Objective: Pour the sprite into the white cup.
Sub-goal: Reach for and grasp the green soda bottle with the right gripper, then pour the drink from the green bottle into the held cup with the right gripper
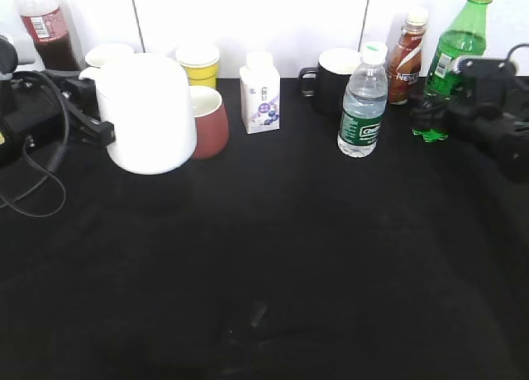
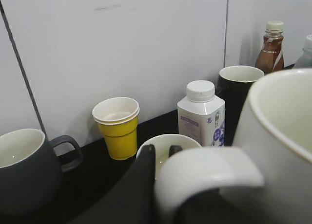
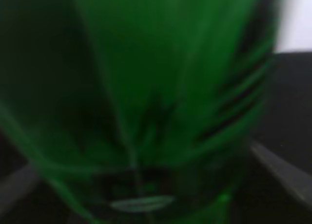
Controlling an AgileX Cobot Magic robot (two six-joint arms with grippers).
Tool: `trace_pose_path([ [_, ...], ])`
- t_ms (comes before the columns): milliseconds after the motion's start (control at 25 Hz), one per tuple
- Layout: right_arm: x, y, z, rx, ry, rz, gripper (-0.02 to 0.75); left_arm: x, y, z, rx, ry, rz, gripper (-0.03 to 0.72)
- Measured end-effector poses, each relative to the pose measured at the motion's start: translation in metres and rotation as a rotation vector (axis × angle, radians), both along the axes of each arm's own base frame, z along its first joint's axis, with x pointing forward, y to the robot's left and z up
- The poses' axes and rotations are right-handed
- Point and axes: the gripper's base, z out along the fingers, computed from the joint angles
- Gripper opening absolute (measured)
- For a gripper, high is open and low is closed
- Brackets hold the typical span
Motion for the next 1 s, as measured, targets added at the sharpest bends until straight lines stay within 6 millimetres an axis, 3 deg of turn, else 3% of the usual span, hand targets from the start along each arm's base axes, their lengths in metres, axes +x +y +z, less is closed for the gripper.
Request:
trace_pose_path([
  [120, 0.008, 0.005, -0.002, 0.002, -0.003, 0.010, 0.602, 0.000, 0.000, 0.000, 0.000, 0.000, 0.000, 0.059],
  [240, 0.013, 0.007, 0.000, -0.024, -0.016, 0.025, 0.459, 0.000, 0.000, 0.000, 0.000, 0.000, 0.000, 0.059],
  [480, 0.007, 0.008, 0.004, -0.092, -0.038, 0.050, 0.441, 0.000, 0.000, 0.000, 0.002, 0.002, 0.000, 0.059],
  [560, -0.006, 0.008, 0.031, -0.127, -0.071, 0.060, 0.432, 0.000, 0.000, 0.000, 0.003, 0.004, 0.001, 0.059],
  [680, -0.030, 0.008, 0.113, -0.135, -0.250, 0.055, 0.429, 0.000, 0.000, 0.000, 0.004, 0.004, -0.002, 0.059],
  [760, -0.047, 0.017, 0.155, -0.180, -0.296, 0.105, 0.429, -0.001, -0.002, 0.000, 0.014, -0.002, -0.022, 0.059],
  [880, -0.071, 0.063, 0.197, -0.208, -0.317, 0.225, 0.429, -0.002, -0.003, 0.001, -0.017, -0.004, -0.041, 0.059],
  [1000, -0.093, 0.128, 0.197, -0.194, -0.306, 0.402, 0.429, -0.005, -0.011, 0.001, -0.021, -0.002, -0.070, 0.059],
])
